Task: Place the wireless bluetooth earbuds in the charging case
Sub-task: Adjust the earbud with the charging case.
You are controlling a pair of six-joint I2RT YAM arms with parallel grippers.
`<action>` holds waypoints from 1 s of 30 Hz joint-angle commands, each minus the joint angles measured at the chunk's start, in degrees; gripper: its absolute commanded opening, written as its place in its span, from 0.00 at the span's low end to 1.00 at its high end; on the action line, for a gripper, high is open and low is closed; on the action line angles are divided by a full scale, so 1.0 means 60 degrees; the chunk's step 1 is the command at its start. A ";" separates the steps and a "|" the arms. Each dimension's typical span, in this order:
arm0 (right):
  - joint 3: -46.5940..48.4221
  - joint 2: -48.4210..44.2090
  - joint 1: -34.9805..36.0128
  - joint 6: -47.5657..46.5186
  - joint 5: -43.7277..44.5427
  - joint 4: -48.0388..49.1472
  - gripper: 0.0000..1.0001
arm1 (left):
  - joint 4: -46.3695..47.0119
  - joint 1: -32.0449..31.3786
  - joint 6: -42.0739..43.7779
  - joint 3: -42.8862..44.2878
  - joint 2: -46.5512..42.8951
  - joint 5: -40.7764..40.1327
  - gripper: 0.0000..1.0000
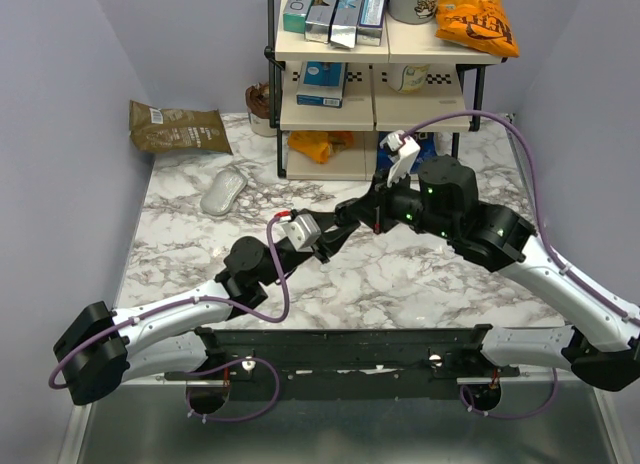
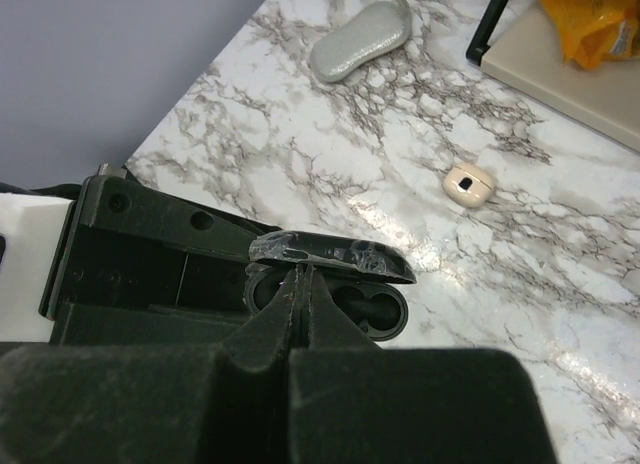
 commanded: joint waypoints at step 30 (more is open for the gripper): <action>-0.1118 -0.1305 0.0008 -0.0237 0.0273 0.1592 0.10 | 0.1169 -0.0112 -0.0749 0.0479 0.0300 0.0051 0.00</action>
